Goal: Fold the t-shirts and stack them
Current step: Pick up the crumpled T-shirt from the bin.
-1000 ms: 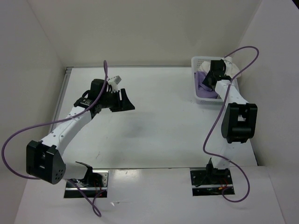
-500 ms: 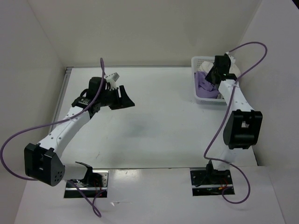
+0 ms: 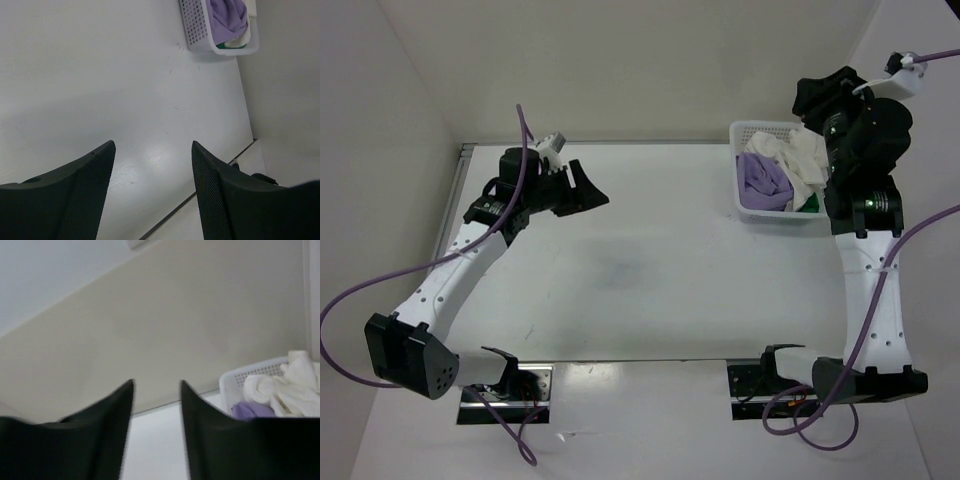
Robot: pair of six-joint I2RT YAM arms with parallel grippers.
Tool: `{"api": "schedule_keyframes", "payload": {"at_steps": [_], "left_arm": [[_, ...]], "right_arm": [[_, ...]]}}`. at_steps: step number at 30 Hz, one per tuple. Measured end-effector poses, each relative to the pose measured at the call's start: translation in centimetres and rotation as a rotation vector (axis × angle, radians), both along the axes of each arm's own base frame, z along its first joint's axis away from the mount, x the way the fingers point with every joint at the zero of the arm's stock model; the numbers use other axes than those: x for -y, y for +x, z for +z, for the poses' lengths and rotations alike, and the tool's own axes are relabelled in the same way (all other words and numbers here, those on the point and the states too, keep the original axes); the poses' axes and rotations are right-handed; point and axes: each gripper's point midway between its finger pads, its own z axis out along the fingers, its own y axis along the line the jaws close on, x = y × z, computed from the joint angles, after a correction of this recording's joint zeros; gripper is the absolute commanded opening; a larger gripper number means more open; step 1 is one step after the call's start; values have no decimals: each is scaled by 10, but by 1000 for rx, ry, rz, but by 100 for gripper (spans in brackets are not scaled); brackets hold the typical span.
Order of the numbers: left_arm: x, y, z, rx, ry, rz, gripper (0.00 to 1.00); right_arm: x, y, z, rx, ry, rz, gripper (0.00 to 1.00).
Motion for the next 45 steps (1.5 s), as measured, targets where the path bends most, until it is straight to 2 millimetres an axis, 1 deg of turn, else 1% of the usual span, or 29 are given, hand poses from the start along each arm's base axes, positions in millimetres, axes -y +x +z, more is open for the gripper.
{"api": "schedule_keyframes", "payload": {"at_steps": [1, 2, 3, 4, 5, 6, 7, 8, 9, 11, 12, 14, 16, 18, 22, 24, 27, 30, 33, 36, 37, 38, 41, 42, 44, 45], "left_arm": [[0, 0, 0, -2, -4, 3, 70], [0, 0, 0, -6, -5, 4, 68], [0, 1, 0, -8, -6, 6, 65], [0, 1, -1, -9, -6, 7, 62], [0, 1, -1, -9, -4, 9, 60], [-1, 2, -1, -8, -3, 11, 56], [-1, 2, -2, -8, -2, 12, 53], [-1, 2, -3, -9, 0, 13, 48], [-1, 2, -6, -14, 4, 13, 46], [-1, 3, -11, -23, 11, 12, 46], [-1, 3, -15, -32, 15, 12, 46], [-3, 4, -22, -41, 29, 14, 46], [-4, 5, -28, -46, 39, 14, 47], [-5, 5, -32, -54, 45, 15, 47], [-5, 6, -40, -64, 48, 15, 49], [-5, 8, -44, -69, 50, 14, 49], [-4, 10, -54, -90, 61, 8, 50], [-3, 12, -64, -107, 72, -3, 51], [-2, 13, -68, -117, 74, -10, 52], [-1, 13, -69, -120, 74, -14, 52], [-1, 13, -69, -119, 74, -14, 52], [-1, 13, -69, -119, 73, -15, 52], [-1, 13, -70, -121, 74, -15, 52], [-1, 13, -70, -122, 74, -15, 52], [-1, 13, -70, -122, 74, -16, 52], [-1, 13, -70, -121, 73, -16, 52]], "right_arm": [[1, 1, -4, 1, -7, -3, 65], [2, 4, -14, -21, -14, -7, 100], [2, 12, -29, -54, -12, -9, 100], [3, 25, -50, -108, -22, -13, 100], [3, 38, -70, -155, -25, -16, 95], [5, 49, -89, -200, -28, -23, 79], [6, 64, -119, -266, -34, -32, 70], [9, 77, -152, -343, -39, -43, 63], [11, 86, -185, -419, -44, -56, 59], [17, 98, -245, -559, -56, -85, 57], [19, 101, -267, -611, -62, -100, 57], [24, 105, -298, -687, -73, -123, 57], [28, 105, -313, -722, -79, -140, 57], [33, 106, -318, -733, -83, -162, 57], [46, 105, -320, -740, -86, -213, 58], [51, 102, -326, -751, -85, -236, 61], [60, 98, -344, -792, -80, -261, 62], [66, 100, -365, -838, -73, -277, 62], [66, 102, -384, -876, -69, -269, 62], [64, 103, -393, -894, -59, -246, 56], [64, 104, -394, -896, -57, -240, 49], [64, 104, -397, -901, -56, -234, 47], [62, 107, -400, -905, -42, -214, 37], [61, 108, -400, -905, -38, -205, 37], [58, 109, -400, -904, -28, -192, 29], [57, 109, -399, -901, -24, -181, 27]]}}
